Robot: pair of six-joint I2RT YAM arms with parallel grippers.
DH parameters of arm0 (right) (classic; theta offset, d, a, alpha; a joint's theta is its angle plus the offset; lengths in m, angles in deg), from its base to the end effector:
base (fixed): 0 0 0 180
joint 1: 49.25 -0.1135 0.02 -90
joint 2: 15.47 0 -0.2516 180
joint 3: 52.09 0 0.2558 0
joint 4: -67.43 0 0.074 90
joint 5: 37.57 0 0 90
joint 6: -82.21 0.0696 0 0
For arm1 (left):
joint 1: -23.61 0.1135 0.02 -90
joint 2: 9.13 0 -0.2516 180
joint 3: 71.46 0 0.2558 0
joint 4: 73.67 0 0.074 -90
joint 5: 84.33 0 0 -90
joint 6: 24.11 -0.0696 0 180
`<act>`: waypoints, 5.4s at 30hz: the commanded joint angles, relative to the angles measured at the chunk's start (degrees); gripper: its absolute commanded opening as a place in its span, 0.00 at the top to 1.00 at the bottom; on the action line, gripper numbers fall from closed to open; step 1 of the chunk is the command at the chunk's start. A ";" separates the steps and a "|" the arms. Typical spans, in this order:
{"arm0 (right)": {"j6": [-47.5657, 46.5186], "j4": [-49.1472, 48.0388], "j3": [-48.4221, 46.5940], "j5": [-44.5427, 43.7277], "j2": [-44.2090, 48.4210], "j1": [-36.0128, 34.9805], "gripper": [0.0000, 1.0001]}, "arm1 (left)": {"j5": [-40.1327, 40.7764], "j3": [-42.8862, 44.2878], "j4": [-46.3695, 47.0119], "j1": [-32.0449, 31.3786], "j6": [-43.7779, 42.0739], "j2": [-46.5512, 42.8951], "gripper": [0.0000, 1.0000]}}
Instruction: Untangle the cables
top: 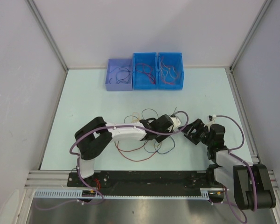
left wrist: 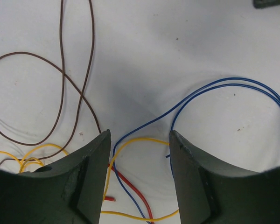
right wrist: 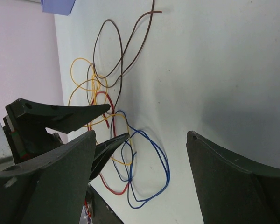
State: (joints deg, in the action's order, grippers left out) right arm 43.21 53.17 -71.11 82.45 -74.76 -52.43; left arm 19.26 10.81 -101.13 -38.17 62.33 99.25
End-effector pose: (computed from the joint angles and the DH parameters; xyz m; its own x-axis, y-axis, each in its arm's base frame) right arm 0.2051 0.0463 0.1056 -0.6618 0.6372 -0.3951 0.0275 0.5473 0.8365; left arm 0.2098 -0.3563 0.1257 -0.3306 0.7438 -0.5810 0.8126 0.5374 0.2256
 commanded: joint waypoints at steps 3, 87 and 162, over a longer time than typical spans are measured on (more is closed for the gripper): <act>0.15 -3.89 0.36 1.71 -1.09 0.54 0.17 | 0.22 3.10 2.47 0.87 -1.81 0.60 0.42; -15.82 23.42 -27.13 0.57 19.91 -11.85 1.00 | -5.95 20.24 -16.86 5.70 10.50 -30.68 1.00; -12.86 29.42 -57.30 -1.81 12.97 -21.08 1.00 | 3.64 -1.73 11.16 -4.67 -5.50 -45.10 0.00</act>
State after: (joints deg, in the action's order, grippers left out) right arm 30.10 84.97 -128.22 81.12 -62.41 -72.97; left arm 25.29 9.91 -95.51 -43.06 56.41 54.38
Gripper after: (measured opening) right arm 0.013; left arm 0.996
